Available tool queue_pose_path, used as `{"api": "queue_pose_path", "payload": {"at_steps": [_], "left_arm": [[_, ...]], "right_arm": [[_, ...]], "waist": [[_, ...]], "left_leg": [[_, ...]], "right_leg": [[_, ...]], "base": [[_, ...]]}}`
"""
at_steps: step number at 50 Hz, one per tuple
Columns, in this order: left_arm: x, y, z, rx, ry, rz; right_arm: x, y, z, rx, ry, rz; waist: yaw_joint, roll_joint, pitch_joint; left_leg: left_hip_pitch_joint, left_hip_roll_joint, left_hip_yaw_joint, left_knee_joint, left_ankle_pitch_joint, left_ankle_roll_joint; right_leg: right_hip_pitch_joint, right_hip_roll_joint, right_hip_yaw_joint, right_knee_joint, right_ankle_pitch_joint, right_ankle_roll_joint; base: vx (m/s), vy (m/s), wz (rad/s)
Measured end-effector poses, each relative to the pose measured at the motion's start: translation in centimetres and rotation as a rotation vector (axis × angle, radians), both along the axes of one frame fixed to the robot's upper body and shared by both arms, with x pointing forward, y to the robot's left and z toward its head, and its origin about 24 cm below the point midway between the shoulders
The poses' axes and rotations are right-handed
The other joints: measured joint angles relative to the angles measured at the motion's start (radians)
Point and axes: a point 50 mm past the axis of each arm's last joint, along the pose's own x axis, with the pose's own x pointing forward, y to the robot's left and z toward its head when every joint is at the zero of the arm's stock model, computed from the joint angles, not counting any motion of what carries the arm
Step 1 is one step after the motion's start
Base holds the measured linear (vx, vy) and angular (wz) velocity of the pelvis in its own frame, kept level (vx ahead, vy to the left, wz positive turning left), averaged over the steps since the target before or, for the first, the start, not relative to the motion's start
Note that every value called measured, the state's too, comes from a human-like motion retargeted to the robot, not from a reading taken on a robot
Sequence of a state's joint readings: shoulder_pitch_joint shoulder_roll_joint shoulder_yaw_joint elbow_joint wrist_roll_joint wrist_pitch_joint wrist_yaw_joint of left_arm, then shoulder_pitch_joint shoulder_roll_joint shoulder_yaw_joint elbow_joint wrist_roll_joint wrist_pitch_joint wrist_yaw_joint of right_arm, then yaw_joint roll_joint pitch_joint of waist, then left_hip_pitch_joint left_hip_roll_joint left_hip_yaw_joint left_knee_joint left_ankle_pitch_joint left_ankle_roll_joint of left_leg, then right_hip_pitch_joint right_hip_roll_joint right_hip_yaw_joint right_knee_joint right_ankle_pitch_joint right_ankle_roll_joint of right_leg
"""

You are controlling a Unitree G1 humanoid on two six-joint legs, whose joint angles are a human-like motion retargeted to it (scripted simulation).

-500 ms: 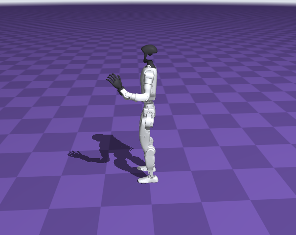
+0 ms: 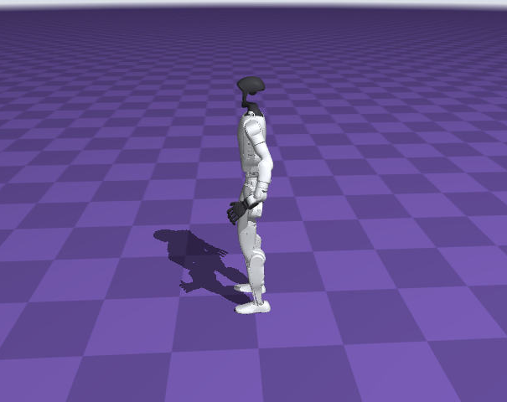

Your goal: Upper body actions

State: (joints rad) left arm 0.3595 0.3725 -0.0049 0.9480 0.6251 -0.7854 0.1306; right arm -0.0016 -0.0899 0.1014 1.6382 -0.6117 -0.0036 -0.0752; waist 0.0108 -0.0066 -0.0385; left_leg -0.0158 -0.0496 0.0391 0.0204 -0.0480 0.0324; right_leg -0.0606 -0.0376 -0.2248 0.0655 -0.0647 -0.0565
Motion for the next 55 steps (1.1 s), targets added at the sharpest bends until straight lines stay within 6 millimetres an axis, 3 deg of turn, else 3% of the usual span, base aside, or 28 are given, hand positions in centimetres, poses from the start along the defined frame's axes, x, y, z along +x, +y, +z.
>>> {"api": "queue_pose_path", "payload": {"at_steps": [7, 12, 18, 21, 25, 35, 46, 55], "left_arm": [[-0.9, -4.0, -1.4, -0.133, 0.093, -0.041], [-0.1, -5.3, -2.4, -0.007, 0.067, 0.012], [-0.9, -6.4, -3.9, 0.01, 0.233, -0.068], [-0.5, -6.2, -3.8, -0.008, 0.264, -0.126], [0.4, -5.4, -3.1, 0.022, 0.178, -0.133], [-0.3, -4.0, -3.0, 0.068, 0.147, 0.006], [-3.8, -5.3, -5.8, 0.131, 0.555, -0.013], [-3.8, -4.7, -6.4, 0.199, 0.721, 0.026]], "right_arm": [[0.0, 0.0, 0.0, -0.002, 0.002, 0.028], [0.1, 0.1, 0.0, 0.001, 0.003, 0.026], [0.0, 0.4, 0.0, 0.008, 0.009, 0.035], [0.1, 0.4, 0.0, 0.007, 0.006, 0.039], [0.0, 0.3, 0.0, 0.005, 0.005, 0.034], [-0.3, 0.3, 0.0, 0.009, 0.003, -0.011], [-0.6, 0.5, 0.0, 0.012, 0.013, -0.006], [-0.7, 0.8, 0.0, 0.013, 0.018, -0.011]], "waist": [[-0.001, -0.005, -0.001], [0.005, -0.008, -0.001], [-0.001, -0.014, -0.005], [-0.002, -0.011, -0.006], [-0.001, -0.006, -0.006], [0.018, 0.0, -0.01], [0.021, 0.0, -0.019], [0.047, -0.01, -0.007]], "left_leg": [[-0.007, -0.008, -0.03, 0.002, 0.006, 0.0], [-0.014, -0.013, -0.045, 0.003, 0.01, 0.001], [-0.017, -0.017, -0.052, 0.003, 0.013, 0.0], [-0.017, -0.015, -0.049, 0.003, 0.012, 0.0], [-0.013, -0.012, -0.041, 0.003, 0.01, 0.0], [-0.007, -0.005, -0.004, 0.001, 0.003, -0.002], [-0.01, -0.011, -0.01, 0.002, 0.008, -0.004], [-0.008, -0.013, -0.029, 0.004, 0.019, -0.01]], "right_leg": [[0.009, -0.008, -0.037, -0.004, -0.003, -0.001], [0.009, -0.012, -0.052, -0.005, -0.006, 0.0], [0.01, -0.014, -0.059, -0.006, -0.007, -0.002], [0.008, -0.012, -0.054, -0.006, -0.006, -0.002], [0.006, -0.007, -0.042, -0.005, -0.004, -0.004], [0.0, 0.005, 0.002, -0.004, -0.004, -0.008], [0.005, 0.004, -0.01, -0.004, -0.007, -0.014], [0.013, -0.005, -0.034, 0.0, -0.009, -0.014]], "base": [[0.0, 0.01, 0.26], [0.0, 0.0, 0.04], [0.0, 0.0, 0.0], [0.0, 0.0, 0.0], [0.01, 0.0, -0.05], [0.01, 0.01, -0.2], [-0.01, 0.0, 0.03], [-0.09, -0.01, 0.15]]}}
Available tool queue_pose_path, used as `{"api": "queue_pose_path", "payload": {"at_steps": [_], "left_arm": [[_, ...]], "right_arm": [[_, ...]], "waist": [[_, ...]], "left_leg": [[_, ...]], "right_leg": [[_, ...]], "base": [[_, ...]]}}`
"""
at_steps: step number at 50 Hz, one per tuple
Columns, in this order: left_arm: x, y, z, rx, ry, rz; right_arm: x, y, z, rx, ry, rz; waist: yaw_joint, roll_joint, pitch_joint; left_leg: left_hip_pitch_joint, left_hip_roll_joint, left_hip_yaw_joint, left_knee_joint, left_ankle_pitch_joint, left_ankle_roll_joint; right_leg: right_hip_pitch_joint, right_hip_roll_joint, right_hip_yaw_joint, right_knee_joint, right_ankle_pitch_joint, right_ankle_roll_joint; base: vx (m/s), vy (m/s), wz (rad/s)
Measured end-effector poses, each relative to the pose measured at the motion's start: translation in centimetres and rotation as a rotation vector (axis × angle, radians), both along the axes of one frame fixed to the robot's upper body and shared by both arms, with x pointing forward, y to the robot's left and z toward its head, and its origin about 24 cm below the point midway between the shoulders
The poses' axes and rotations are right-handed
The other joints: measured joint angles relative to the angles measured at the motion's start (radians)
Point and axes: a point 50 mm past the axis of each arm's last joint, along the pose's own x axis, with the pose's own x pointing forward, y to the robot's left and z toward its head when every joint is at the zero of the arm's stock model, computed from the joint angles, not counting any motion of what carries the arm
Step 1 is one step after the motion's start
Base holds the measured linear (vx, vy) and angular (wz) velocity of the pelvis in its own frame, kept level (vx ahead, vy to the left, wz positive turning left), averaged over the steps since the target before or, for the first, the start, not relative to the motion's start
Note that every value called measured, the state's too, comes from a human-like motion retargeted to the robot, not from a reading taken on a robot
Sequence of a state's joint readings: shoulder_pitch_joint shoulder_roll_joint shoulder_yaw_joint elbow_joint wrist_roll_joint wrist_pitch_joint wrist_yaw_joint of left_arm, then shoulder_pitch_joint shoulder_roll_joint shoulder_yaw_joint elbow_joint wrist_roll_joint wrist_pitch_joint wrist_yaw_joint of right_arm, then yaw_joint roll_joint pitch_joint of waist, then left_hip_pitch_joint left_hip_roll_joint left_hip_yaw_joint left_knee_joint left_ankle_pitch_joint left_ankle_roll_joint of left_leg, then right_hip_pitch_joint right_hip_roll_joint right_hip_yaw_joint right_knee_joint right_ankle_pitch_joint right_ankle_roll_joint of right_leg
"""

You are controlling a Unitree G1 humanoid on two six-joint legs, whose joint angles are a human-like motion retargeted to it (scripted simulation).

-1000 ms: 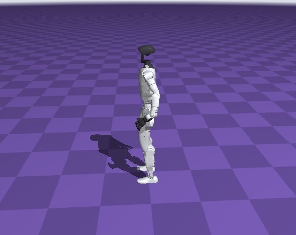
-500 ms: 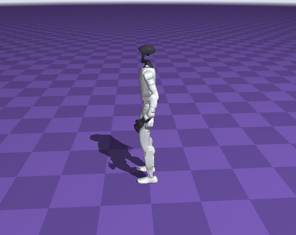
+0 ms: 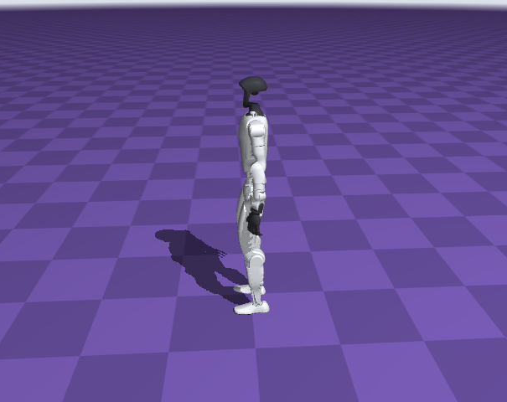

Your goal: Upper body actions

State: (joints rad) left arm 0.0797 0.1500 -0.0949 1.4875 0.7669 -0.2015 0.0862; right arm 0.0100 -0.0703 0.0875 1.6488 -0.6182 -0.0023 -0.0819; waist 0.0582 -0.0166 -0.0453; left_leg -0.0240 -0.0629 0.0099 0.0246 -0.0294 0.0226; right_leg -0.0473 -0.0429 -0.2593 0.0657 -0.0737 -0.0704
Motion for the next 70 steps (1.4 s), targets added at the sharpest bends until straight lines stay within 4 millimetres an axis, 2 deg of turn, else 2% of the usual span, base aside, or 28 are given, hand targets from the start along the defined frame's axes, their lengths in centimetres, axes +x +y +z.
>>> {"api": "queue_pose_path", "payload": {"at_steps": [8, 15, 20, 25, 30, 35, 40, 44, 47, 53, 61, 65, 70], "left_arm": [[0.7, 0.6, 0.1, -0.038, 0.058, 0.114], [-0.2, -0.3, -0.1, -0.072, 0.115, 0.196], [-1.1, -0.9, -0.2, -0.058, 0.146, 0.169], [-0.9, -1.0, -0.2, -0.051, 0.118, 0.197], [-0.4, -0.1, -0.1, -0.067, 0.142, 0.176], [0.7, 1.0, 0.0, 0.031, 0.077, 0.106], [4.0, 2.9, 0.6, 0.193, -0.097, 0.062], [5.9, 5.0, 1.5, 0.301, -0.208, 0.138], [6.7, 7.2, 2.3, 0.352, -0.268, 0.278], [9.0, 11.8, 4.7, 0.408, -0.428, 0.587], [13.4, 17.0, 9.1, 0.429, -0.644, 0.83], [15.1, 18.8, 11.3, 0.421, -0.722, 0.849], [15.9, 19.9, 12.7, 0.466, -0.743, 0.796]], "right_arm": [[0.1, 0.3, 0.0, 0.014, 0.01, 0.013], [0.5, 0.4, -0.1, 0.022, 0.01, 0.055], [1.0, 0.6, -0.1, 0.032, 0.0, 0.07], [1.2, 0.8, -0.1, 0.039, -0.009, 0.072], [1.3, 0.9, -0.1, 0.041, -0.013, 0.073], [2.0, 0.7, -0.1, 0.044, -0.038, 0.056], [4.1, 0.1, 0.0, 0.036, -0.132, 0.05], [6.7, -0.4, 0.2, 0.013, -0.239, 0.067], [9.1, -0.7, 0.6, -0.011, -0.321, 0.077], [13.1, -1.3, 1.7, -0.009, -0.51, 0.026], [16.6, -2.8, 3.4, -0.039, -0.648, 0.025], [18.4, -3.3, 4.2, -0.047, -0.682, 0.041], [20.5, -3.0, 5.2, -0.029, -0.737, 0.07]], "waist": [[-0.001, -0.023, 0.012], [-0.007, -0.037, 0.015], [-0.044, -0.037, 0.02], [-0.045, -0.037, 0.025], [-0.03, -0.049, 0.034], [-0.032, -0.054, 0.047], [-0.047, -0.069, 0.106], [-0.039, -0.097, 0.173], [-0.044, -0.12, 0.232], [-0.044, -0.171, 0.325], [-0.04, -0.219, 0.388], [-0.027, -0.242, 0.413], [-0.016, -0.269, 0.435]], "left_leg": [[-0.011, 0.0, -0.039, 0.001, 0.016, -0.007], [-0.026, 0.0, -0.06, 0.003, 0.026, -0.013], [-0.026, -0.008, -0.105, -0.001, 0.03, -0.006], [-0.033, -0.006, -0.11, 0.0, 0.036, -0.007], [-0.058, 0.004, -0.102, 0.014, 0.044, -0.021], [-0.111, 0.003, -0.12, 0.049, 0.048, -0.028], [-0.206, 0.013, -0.119, 0.157, 0.002, -0.067], [-0.278, 0.019, -0.108, 0.259, -0.033, -0.078], [-0.318, 0.057, -0.065, 0.319, -0.052, -0.067], [-0.43, 0.044, -0.192, 0.455, -0.122, -0.062], [-0.647, 0.061, -0.241, 0.672, -0.22, -0.094], [-0.724, 0.067, -0.246, 0.749, -0.245, -0.097], [-0.766, 0.073, -0.249, 0.783, -0.255, -0.097]], "right_leg": [[0.018, -0.004, -0.056, -0.011, -0.004, -0.002], [0.023, -0.005, -0.085, -0.02, -0.008, -0.004], [0.028, -0.002, -0.134, -0.023, -0.014, -0.005], [0.027, 0.004, -0.144, -0.025, -0.015, -0.009], [0.018, 0.001, -0.139, -0.022, -0.016, -0.015], [-0.008, -0.003, -0.164, -0.01, -0.023, -0.025], [-0.051, -0.022, -0.24, 0.032, -0.052, -0.04], [-0.092, -0.033, -0.258, 0.091, -0.078, -0.052], [-0.123, -0.032, -0.267, 0.149, -0.1, -0.051], [-0.206, -0.041, -0.294, 0.285, -0.145, -0.011], [-0.374, -0.076, -0.355, 0.516, -0.248, 0.016], [-0.429, -0.087, -0.362, 0.588, -0.283, 0.019], [-0.455, -0.085, -0.363, 0.606, -0.291, 0.027]], "base": [[-0.08, -0.04, 0.35], [-0.03, -0.02, 0.18], [-0.05, -0.04, 0.46], [-0.01, -0.01, 0.06], [-0.04, -0.02, 0.01], [-0.11, -0.02, 0.29], [-0.25, -0.06, 0.75], [-0.2, -0.04, 0.27], [-0.2, -0.05, 0.09], [-0.16, -0.01, 0.16], [-0.13, -0.03, 0.28], [-0.08, -0.03, 0.01], [0.01, 0.02, -0.04]]}}
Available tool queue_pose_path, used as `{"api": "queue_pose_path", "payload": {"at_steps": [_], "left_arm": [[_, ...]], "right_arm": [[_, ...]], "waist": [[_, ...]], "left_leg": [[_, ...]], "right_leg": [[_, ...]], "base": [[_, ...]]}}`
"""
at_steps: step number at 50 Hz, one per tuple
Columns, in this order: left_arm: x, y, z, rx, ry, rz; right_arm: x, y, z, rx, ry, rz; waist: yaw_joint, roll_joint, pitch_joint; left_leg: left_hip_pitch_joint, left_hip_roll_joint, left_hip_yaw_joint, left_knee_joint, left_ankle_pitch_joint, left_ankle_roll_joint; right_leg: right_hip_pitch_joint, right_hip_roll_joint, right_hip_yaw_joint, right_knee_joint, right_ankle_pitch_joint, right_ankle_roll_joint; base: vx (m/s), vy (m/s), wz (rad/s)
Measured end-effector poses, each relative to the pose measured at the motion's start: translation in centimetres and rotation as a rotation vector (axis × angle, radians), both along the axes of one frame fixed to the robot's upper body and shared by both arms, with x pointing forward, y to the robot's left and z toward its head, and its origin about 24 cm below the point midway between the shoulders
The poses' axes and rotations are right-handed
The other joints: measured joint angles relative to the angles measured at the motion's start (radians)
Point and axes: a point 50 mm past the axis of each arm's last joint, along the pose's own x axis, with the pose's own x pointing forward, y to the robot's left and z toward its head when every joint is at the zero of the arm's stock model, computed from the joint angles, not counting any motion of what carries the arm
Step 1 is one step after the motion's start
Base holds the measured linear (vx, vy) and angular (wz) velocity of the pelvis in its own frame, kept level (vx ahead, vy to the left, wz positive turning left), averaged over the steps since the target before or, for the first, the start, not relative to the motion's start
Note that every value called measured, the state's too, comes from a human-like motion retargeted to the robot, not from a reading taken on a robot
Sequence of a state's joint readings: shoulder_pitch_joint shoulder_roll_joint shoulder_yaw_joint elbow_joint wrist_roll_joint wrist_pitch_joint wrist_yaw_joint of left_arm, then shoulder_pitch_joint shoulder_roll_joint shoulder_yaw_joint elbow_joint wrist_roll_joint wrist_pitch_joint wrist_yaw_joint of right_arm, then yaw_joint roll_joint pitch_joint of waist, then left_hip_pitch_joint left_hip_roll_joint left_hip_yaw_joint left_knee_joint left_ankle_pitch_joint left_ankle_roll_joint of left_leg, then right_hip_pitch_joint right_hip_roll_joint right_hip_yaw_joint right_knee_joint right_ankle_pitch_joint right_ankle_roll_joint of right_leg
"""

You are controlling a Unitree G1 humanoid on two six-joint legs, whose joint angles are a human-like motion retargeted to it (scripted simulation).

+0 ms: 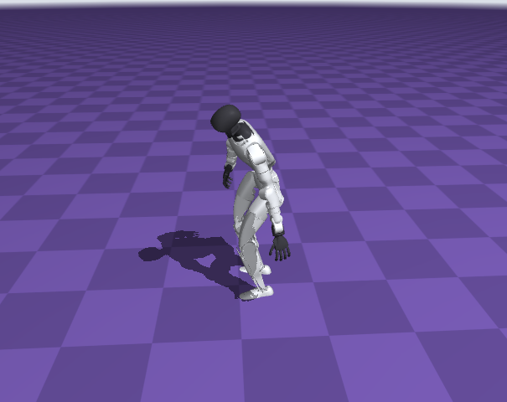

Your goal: Upper body actions

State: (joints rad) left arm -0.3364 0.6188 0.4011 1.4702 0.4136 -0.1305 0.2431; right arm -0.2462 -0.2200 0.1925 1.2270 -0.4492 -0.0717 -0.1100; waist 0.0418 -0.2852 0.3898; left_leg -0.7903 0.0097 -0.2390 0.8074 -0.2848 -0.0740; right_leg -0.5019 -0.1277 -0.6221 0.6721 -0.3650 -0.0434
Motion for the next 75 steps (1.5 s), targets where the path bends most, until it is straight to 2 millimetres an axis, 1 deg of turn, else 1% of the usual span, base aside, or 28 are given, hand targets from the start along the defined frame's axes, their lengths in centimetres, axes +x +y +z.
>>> {"api": "queue_pose_path", "payload": {"at_steps": [4, 7, 10, 14, 17, 21, 23, 27, 29, 35, 40, 43, 47, 50, 52, 57, 62, 65, 69, 75], "left_arm": [[0.3, 0.8, 0.9, 0.063, 0.034, -0.01], [0.5, 1.5, 2.0, 0.203, -0.002, 0.065], [0.4, 2.0, 2.7, 0.295, -0.018, 0.131], [0.7, 2.5, 3.4, 0.28, -0.03, 0.149], [0.6, 3.1, 3.7, 0.234, -0.009, 0.115], [0.4, 3.9, 4.2, 0.174, 0.111, -0.068], [0.2, 4.1, 4.4, 0.235, 0.145, -0.116], [0.1, 4.0, 5.0, 0.54, 0.16, -0.126], [-0.2, 3.7, 4.8, 0.621, 0.166, -0.138], [-1.1, 3.3, 3.6, 0.603, 0.26, -0.207], [-1.5, 3.3, 3.4, 0.658, 0.308, -0.237], [-1.3, 3.1, 3.2, 0.634, 0.335, -0.26], [-1.1, 2.8, 2.5, 0.502, 0.395, -0.278], [-1.5, 2.8, 2.0, 0.417, 0.444, -0.246], [-1.9, 2.8, 1.8, 0.398, 0.466, -0.22], [-1.9, 2.2, 1.1, 0.337, 0.458, -0.235], [-2.1, 1.5, 0.2, 0.282, 0.447, -0.252], [-2.2, 0.6, -0.7, 0.24, 0.448, -0.306], [-2.3, -1.3, -2.4, 0.121, 0.475, -0.427], [-3.7, -4.6, -5.2, -0.085, 0.555, -0.565]], "right_arm": [[1.8, 0.5, 1.2, 0.003, -0.089, 0.048], [3.1, 0.7, 2.2, -0.004, -0.154, 0.082], [3.7, 0.8, 2.7, -0.008, -0.185, 0.099], [4.3, 0.8, 3.1, -0.007, -0.199, 0.105], [4.4, 0.7, 3.2, -0.004, -0.202, 0.1], [4.5, 0.8, 3.2, -0.004, -0.194, 0.111], [4.5, 0.8, 3.2, -0.009, -0.193, 0.122], [4.4, 0.7, 3.3, -0.006, -0.201, 0.114], [4.3, 0.6, 3.2, -0.005, -0.196, 0.116], [4.0, 0.6, 3.0, -0.005, -0.178, 0.129], [3.9, 0.8, 2.9, -0.02, -0.178, 0.152], [3.7, 0.9, 2.7, -0.023, -0.172, 0.163], [3.6, 1.1, 2.5, -0.024, -0.152, 0.188], [3.5, 1.3, 2.4, -0.035, -0.144, 0.21], [3.6, 1.3, 2.5, -0.041, -0.145, 0.215], [3.5, 1.4, 2.4, -0.036, -0.141, 0.213], [3.0, 1.1, 2.1, -0.039, -0.116, 0.206], [2.5, 0.9, 1.8, -0.041, -0.093, 0.204], [1.7, 0.6, 1.2, -0.042, -0.057, 0.197], [-0.7, 0.3, -0.1, -0.041, 0.019, 0.187]], "waist": [[0.003, -0.019, 0.017], [0.0, -0.027, 0.032], [0.0, -0.035, 0.041], [-0.005, -0.039, 0.051], [-0.008, -0.041, 0.057], [-0.019, -0.041, 0.061], [-0.027, -0.04, 0.062], [-0.031, -0.04, 0.068], [-0.035, -0.04, 0.071], [-0.045, -0.045, 0.081], [-0.046, -0.055, 0.094], [-0.047, -0.058, 0.1], [-0.046, -0.062, 0.104], [-0.049, -0.064, 0.104], [-0.05, -0.063, 0.103], [-0.052, -0.053, 0.096], [-0.059, -0.031, 0.077], [-0.066, -0.014, 0.06], [-0.08, 0.018, 0.03], [-0.108, 0.072, -0.027]], "left_leg": [[-0.021, 0.003, -0.002, 0.005, 0.005, 0.002], [-0.04, 0.002, -0.008, 0.012, 0.007, 0.005], [-0.051, 0.002, -0.007, 0.013, 0.008, 0.009], [-0.063, 0.004, -0.007, 0.011, 0.01, 0.013], [-0.066, 0.003, -0.006, 0.002, 0.015, 0.017], [-0.06, 0.003, -0.004, -0.021, 0.024, 0.02], [-0.052, 0.001, -0.004, -0.037, 0.03, 0.022], [-0.036, -0.003, 0.003, -0.068, 0.042, 0.025], [-0.027, -0.005, 0.007, -0.085, 0.048, 0.026], [-0.011, -0.011, 0.015, -0.127, 0.065, 0.033], [-0.012, -0.011, 0.018, -0.145, 0.074, 0.038], [-0.018, -0.007, 0.021, -0.149, 0.077, 0.04], [-0.029, -0.003, 0.022, -0.144, 0.078, 0.041], [-0.028, -0.001, 0.022, -0.143, 0.079, 0.042], [-0.026, 0.001, 0.023, -0.144, 0.079, 0.041], [-0.007, 0.002, 0.029, -0.165, 0.087, 0.042], [0.038, -0.002, 0.04, -0.213, 0.103, 0.04], [0.08, -0.006, 0.051, -0.255, 0.117, 0.04], [0.149, -0.016, 0.061, -0.325, 0.142, 0.038], [0.269, -0.026, 0.074, -0.454, 0.194, 0.038]], "right_leg": [[-0.008, 0.004, -0.003, -0.011, 0.008, 0.012], [-0.016, 0.002, -0.01, -0.015, 0.01, 0.017], [-0.02, 0.003, -0.014, -0.021, 0.013, 0.022], [-0.025, 0.005, -0.019, -0.033, 0.021, 0.028], [-0.027, 0.007, -0.02, -0.046, 0.032, 0.035], [-0.02, 0.01, -0.023, -0.074, 0.052, 0.047], [-0.015, 0.011, -0.022, -0.091, 0.061, 0.052], [-0.009, 0.007, -0.014, -0.12, 0.079, 0.06], [-0.006, 0.005, -0.009, -0.135, 0.088, 0.063], [-0.003, 0.001, 0.003, -0.172, 0.111, 0.072], [-0.005, 0.003, 0.009, -0.193, 0.125, 0.078], [-0.008, 0.006, 0.005, -0.2, 0.13, 0.079], [-0.014, 0.007, 0.001, -0.198, 0.131, 0.077], [-0.01, 0.01, -0.003, -0.199, 0.131, 0.075], [-0.008, 0.011, -0.004, -0.199, 0.131, 0.074], [0.003, 0.01, -0.003, -0.211, 0.138, 0.074], [0.029, 0.003, 0.005, -0.233, 0.15, 0.082], [0.052, -0.002, 0.017, -0.252, 0.16, 0.091], [0.082, -0.005, 0.058, -0.275, 0.18, 0.111], [0.146, 0.006, 0.141, -0.333, 0.221, 0.134]], "base": [[0.01, 0.01, 0.01], [0.0, 0.0, 0.0], [0.02, 0.01, 0.01], [0.0, 0.0, 0.0], [0.0, 0.0, 0.0], [0.0, 0.0, 0.0], [0.0, 0.06, 0.01], [0.01, 0.04, -0.03], [0.0, 0.06, -0.07], [0.0, 0.0, 0.0], [0.0, 0.0, 0.0], [0.0, 0.0, 0.0], [0.0, 0.0, 0.0], [0.0, 0.0, 0.0], [0.0, 0.0, 0.0], [0.01, 0.01, 0.01], [0.12, 0.05, 0.06], [0.14, 0.06, 0.04], [0.14, 0.1, 0.04], [0.12, 0.04, 0.06]]}}
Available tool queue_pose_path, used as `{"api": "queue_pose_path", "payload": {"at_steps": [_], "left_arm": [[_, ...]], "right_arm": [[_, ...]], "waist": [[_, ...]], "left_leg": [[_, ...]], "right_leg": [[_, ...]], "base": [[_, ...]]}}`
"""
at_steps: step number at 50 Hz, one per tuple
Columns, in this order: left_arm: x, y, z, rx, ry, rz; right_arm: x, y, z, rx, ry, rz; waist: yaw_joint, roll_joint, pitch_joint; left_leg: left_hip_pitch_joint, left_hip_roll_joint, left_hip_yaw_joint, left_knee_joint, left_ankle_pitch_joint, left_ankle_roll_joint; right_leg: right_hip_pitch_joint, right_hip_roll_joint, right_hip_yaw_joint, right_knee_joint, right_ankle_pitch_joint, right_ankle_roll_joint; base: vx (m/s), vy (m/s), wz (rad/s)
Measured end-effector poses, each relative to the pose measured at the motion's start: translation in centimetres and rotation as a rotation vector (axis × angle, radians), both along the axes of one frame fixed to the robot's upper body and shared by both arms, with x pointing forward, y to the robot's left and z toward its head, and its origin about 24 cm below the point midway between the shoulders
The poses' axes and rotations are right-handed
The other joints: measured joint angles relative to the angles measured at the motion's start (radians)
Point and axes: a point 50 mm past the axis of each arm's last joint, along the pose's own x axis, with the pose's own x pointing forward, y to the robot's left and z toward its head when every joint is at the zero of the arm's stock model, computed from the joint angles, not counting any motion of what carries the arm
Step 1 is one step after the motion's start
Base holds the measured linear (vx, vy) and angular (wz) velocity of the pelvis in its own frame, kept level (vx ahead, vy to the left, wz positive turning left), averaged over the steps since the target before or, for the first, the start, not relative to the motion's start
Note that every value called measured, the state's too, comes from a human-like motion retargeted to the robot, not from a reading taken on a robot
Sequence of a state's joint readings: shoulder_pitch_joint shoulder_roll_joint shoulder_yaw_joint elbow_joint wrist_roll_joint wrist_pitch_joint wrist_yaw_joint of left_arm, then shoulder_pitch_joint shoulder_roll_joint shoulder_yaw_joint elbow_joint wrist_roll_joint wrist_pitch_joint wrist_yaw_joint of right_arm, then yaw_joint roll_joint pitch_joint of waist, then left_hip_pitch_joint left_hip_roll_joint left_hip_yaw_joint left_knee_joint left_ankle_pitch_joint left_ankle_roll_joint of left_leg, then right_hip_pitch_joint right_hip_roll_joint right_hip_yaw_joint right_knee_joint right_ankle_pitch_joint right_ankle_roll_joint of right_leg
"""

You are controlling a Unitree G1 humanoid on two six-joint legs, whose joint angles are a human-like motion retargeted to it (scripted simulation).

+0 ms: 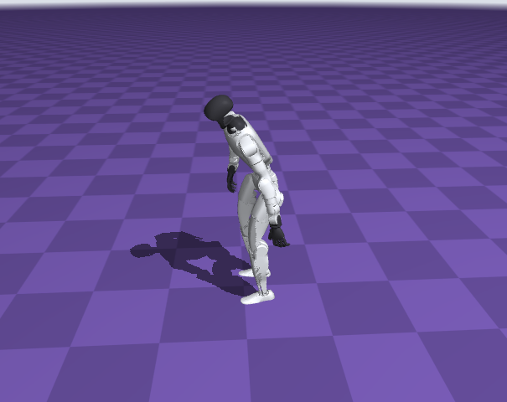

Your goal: Upper body actions

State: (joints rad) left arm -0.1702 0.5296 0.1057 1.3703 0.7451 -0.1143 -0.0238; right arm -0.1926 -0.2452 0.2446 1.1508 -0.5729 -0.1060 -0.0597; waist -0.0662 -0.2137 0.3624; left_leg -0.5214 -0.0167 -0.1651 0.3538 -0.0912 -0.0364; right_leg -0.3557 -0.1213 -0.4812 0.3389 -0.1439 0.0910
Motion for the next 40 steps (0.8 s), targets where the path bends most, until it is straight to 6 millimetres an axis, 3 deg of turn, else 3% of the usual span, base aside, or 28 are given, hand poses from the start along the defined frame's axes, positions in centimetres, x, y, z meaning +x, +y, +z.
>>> {"api": "queue_pose_path", "payload": {"at_steps": [7, 13, 22, 29, 35, 40], "left_arm": [[-2.7, -4.1, -3.0, -0.171, 0.149, -0.074], [-6.2, -7.7, -5.1, -0.301, 0.281, -0.132], [-11.3, -12.0, -6.9, -0.376, 0.424, -0.152], [-11.7, -13.9, -7.4, -0.393, 0.424, -0.059], [-11.6, -14.8, -7.6, -0.353, 0.432, 0.013], [-11.8, -15.1, -7.6, -0.301, 0.47, -0.032]], "right_arm": [[-3.6, -0.1, -1.7, -0.01, 0.12, 0.005], [-6.9, 0.0, -3.0, -0.021, 0.236, 0.001], [-12.4, 0.1, -4.4, 0.012, 0.392, -0.109], [-16.2, 0.5, -4.9, 0.059, 0.501, -0.201], [-17.7, 0.4, -5.0, 0.008, 0.599, -0.135], [-18.8, 0.3, -5.0, -0.006, 0.635, -0.186]], "waist": [[-0.02, 0.053, -0.081], [-0.017, 0.089, -0.153], [0.007, 0.123, -0.25], [0.021, 0.139, -0.287], [0.001, 0.15, -0.312], [0.01, 0.145, -0.331]], "left_leg": [[0.135, -0.006, 0.036, -0.134, 0.056, -0.008], [0.221, -0.002, 0.089, -0.205, 0.09, -0.017], [0.301, 0.015, 0.17, -0.236, 0.116, -0.048], [0.322, -0.005, 0.132, -0.206, 0.1, -0.056], [0.357, -0.054, 0.099, -0.173, 0.033, -0.052], [0.378, -0.075, 0.121, -0.138, -0.023, -0.071]], "right_leg": [[0.103, 0.022, 0.047, -0.119, 0.019, -0.042], [0.166, 0.047, 0.088, -0.192, 0.047, -0.083], [0.231, 0.099, 0.17, -0.283, 0.077, -0.16], [0.253, 0.134, 0.173, -0.325, 0.086, -0.192], [0.254, 0.15, 0.174, -0.324, 0.097, -0.212], [0.256, 0.142, 0.203, -0.315, 0.1, -0.212]], "base": [[0.14, -0.04, -0.07], [0.1, -0.13, -0.38], [0.09, -0.13, -0.48], [-0.01, -0.16, -0.04], [-0.01, -0.1, -0.04], [0.02, -0.03, -0.27]]}}
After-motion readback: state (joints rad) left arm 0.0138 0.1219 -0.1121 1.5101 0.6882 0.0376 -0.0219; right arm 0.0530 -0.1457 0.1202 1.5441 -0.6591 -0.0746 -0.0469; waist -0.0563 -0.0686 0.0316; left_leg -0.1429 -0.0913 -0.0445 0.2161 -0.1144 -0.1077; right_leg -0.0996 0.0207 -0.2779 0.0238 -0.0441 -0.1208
